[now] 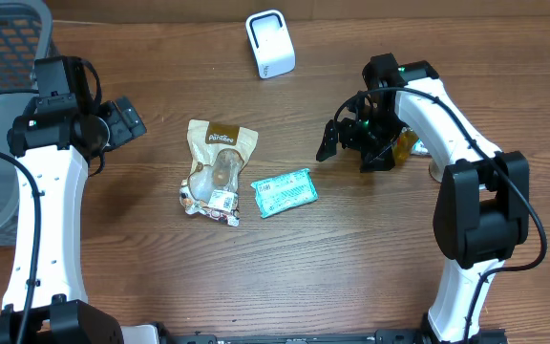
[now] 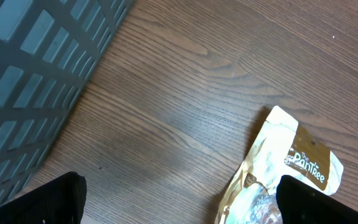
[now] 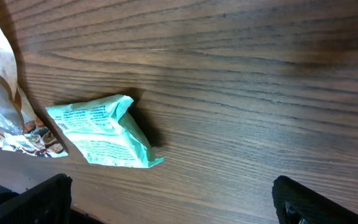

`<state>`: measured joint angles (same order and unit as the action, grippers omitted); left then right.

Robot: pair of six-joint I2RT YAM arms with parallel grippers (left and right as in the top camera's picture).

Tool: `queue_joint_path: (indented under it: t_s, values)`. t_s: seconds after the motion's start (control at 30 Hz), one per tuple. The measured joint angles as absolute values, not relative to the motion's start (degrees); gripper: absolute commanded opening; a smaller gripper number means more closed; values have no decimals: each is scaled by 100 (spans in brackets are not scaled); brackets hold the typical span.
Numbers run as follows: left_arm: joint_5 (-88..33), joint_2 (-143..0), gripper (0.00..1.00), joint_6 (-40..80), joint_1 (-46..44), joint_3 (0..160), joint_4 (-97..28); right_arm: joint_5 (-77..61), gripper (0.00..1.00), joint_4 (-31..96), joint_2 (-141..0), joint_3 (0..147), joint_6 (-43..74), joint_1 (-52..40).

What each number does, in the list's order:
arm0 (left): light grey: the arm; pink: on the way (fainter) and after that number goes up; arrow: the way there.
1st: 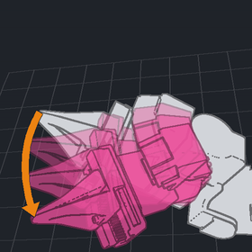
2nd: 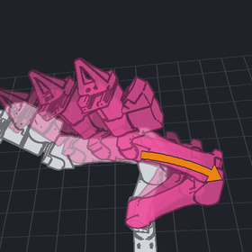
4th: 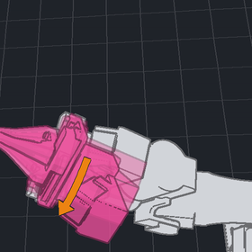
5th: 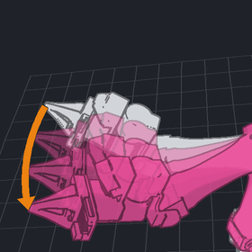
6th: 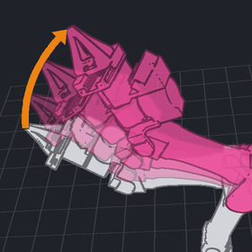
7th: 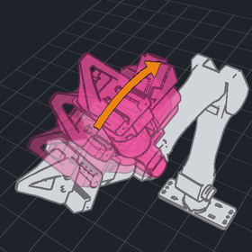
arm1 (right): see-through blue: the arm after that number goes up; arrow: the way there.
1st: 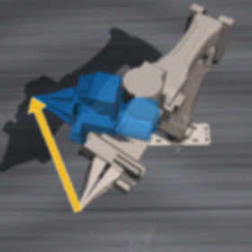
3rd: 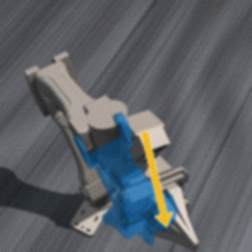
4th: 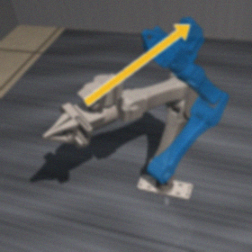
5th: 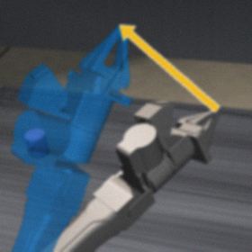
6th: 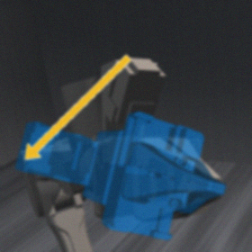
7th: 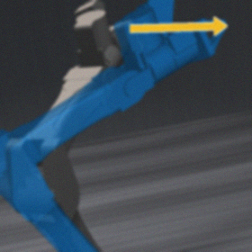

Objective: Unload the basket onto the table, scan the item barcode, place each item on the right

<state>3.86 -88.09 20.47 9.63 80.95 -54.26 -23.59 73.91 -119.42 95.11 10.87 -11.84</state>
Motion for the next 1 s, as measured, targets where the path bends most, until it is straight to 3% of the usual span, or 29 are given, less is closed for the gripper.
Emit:
queue_joint_path:
  t_s: [0.77, 1.0]
  values:
    - [386, -8809, 100, 2045, 963, 8095, -5426, -2814, 95, 7725, -11784, 9507, 819, -1214]
    - [386, -8809, 100, 2045, 963, 8095, -5426, -2842, 91, 7107, -11743, 8851, 779, -1481]
